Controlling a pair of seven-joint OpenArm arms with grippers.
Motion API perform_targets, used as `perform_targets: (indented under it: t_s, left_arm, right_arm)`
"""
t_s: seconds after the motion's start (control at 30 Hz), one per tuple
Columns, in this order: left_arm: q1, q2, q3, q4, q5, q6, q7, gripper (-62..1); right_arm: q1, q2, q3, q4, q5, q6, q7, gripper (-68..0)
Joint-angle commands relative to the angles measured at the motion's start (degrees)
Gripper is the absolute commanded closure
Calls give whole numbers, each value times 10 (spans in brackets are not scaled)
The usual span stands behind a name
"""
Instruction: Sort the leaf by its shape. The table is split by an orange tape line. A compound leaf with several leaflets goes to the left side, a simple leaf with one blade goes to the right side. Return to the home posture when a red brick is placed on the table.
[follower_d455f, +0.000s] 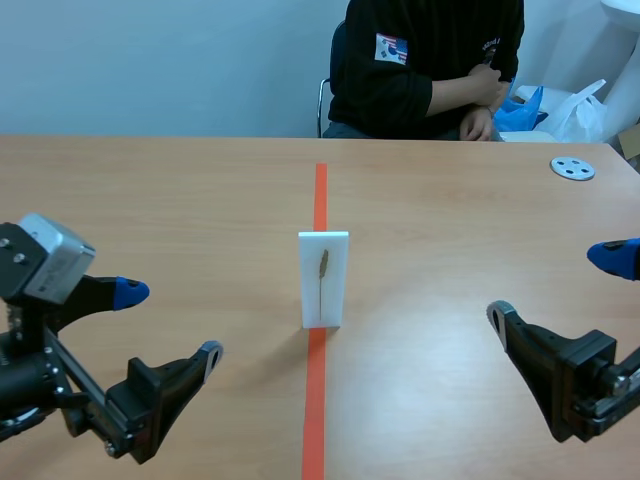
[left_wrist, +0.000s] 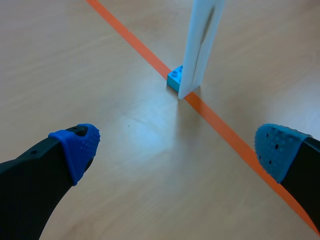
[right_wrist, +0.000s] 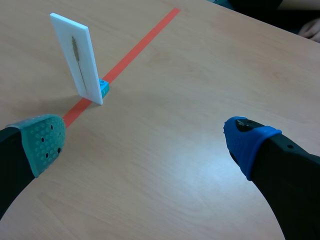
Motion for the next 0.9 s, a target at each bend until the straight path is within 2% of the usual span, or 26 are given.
perform_targets:
  t_s: [0.0, 0.1, 0.3, 0.43, 0.5, 0.63, 0.77, 0.87]
  left_arm:
    - [-21, 10, 14, -11, 0, -2, -21, -623]
    - [-65, 28, 48, -59, 21, -2, -39, -623]
    - [-158, 64, 122, -163, 83, 1, -81, -623]
    - [-213, 91, 160, -232, 111, 20, -106, -623]
    - [-238, 104, 175, -267, 116, 34, -123, -623]
    - [-280, 130, 196, -327, 135, 35, -154, -623]
    - [-310, 152, 218, -368, 136, 35, -174, -623]
    - [-327, 169, 230, -387, 136, 52, -183, -623]
  right_arm:
    - [7, 3, 1, 7, 2, 0, 7, -679]
    - [7, 3, 1, 7, 2, 0, 7, -679]
    - [7, 3, 1, 7, 2, 0, 7, -679]
    - [7, 3, 1, 7, 2, 0, 7, -679]
    - [7, 3, 1, 7, 2, 0, 7, -679]
    - [7, 3, 1, 7, 2, 0, 7, -679]
    - [7, 3, 1, 7, 2, 0, 7, -679]
    - [7, 3, 1, 7, 2, 0, 7, -679]
